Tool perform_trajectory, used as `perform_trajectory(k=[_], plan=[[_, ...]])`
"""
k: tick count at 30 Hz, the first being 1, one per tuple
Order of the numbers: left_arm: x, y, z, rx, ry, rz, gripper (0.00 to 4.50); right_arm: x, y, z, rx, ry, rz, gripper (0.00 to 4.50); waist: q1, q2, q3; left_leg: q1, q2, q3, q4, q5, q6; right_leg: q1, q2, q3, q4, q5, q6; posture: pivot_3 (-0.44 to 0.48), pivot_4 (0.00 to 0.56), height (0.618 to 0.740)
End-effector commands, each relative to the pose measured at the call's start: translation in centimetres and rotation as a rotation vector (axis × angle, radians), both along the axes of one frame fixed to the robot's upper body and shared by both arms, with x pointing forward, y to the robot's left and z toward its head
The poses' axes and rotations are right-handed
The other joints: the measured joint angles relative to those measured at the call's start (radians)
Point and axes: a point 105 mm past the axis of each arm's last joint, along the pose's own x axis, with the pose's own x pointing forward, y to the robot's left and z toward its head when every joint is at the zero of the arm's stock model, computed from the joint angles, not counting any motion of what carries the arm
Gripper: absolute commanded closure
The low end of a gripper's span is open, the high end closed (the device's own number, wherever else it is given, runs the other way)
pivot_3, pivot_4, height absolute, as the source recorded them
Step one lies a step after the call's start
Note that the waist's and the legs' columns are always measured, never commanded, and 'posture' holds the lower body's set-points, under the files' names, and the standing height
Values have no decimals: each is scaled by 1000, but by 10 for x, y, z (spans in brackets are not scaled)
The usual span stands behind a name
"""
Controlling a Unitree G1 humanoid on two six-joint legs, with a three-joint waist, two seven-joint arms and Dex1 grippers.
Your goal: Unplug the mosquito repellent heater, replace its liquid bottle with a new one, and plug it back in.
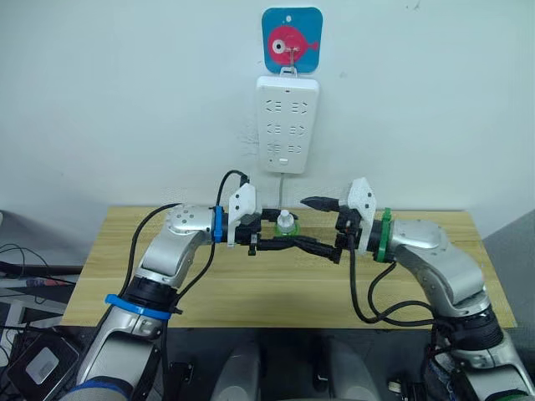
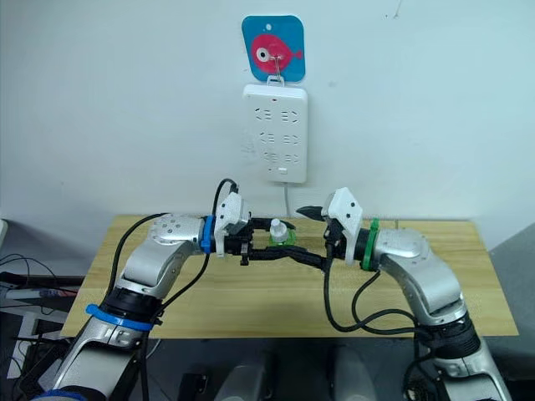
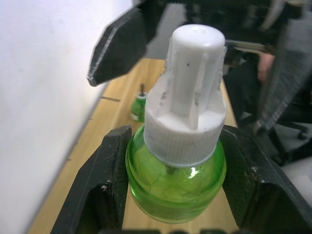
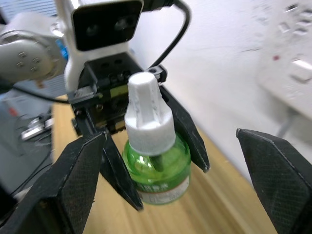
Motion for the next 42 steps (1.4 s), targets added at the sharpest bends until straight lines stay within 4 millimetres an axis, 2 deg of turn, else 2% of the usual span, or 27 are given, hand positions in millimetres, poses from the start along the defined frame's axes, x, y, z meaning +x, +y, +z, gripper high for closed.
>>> perform_trajectory(k=[1, 4, 7, 15, 23, 26, 30, 33, 40, 42], plan=[[3, -3, 11, -21, -38, -2, 2242, -4, 8, 11, 30, -55, -11, 18, -2, 0, 0, 0, 0, 0, 0, 0, 0, 0, 0, 0, 0, 0, 0, 35, 188, 740], [4, -5, 11, -19, -37, -8, 2242, -5, 10, 14, 42, -64, -4, 18, -6, 0, 0, 0, 0, 0, 0, 0, 0, 0, 0, 0, 0, 0, 0, 30, 190, 740], [4, -6, 10, -17, -34, -10, 2242, -6, 11, 15, 40, -70, 12, 561, -8, 0, 0, 0, 0, 0, 0, 0, 0, 0, 0, 0, 0, 0, 0, 30, 191, 740], [0, -5, 6, -6, -28, -16, 2242, -11, 14, 18, 29, -74, 64, 3481, -15, 0, 0, 0, 0, 0, 0, 0, 0, 0, 1, 0, 1, 0, 0, 32, 195, 740], [-5, -4, 9, -10, -23, -40, 2242, -16, 16, 25, 49, -60, 140, 3494, -15, 0, 0, 0, 0, 0, 0, 0, 0, 0, 1, 0, 1, 0, 0, 63, 193, 740], [-21, -4, 9, 0, 4, -130, 2242, -30, 19, 30, 40, -65, 309, 3494, -16, 0, 0, 0, 0, 0, 0, 0, 0, 0, 1, 0, 1, 0, 0, 64, 190, 740], [-53, -1, 3, 81, 2, -321, 2242, -44, 18, 31, -35, -50, 590, 3494, -20, 0, 0, 1, 0, 0, 0, 0, 0, 0, 1, -1, 1, 0, 0, 82, 183, 740], [-67, 1, 1, 116, 17, -413, 2242, -51, 19, 33, -65, -31, 733, 3494, -20, 0, 0, 1, 1, 0, 0, 0, 0, 1, 1, -1, 1, 0, 0, 101, 179, 740], [-63, 3, -3, 145, 13, -418, 2242, -47, 10, 32, -121, -22, 794, 3494, -3, 0, 0, 1, 0, -1, 0, 0, 0, 1, 1, -1, 1, 0, 0, 117, 191, 740], [-61, 4, -3, 143, 10, -400, 2242, -46, 1, 29, -145, -17, 789, 2761, 1, 0, 0, 1, 0, -1, 0, 0, 0, 1, 1, -1, 1, 0, 0, 116, 192, 740]])
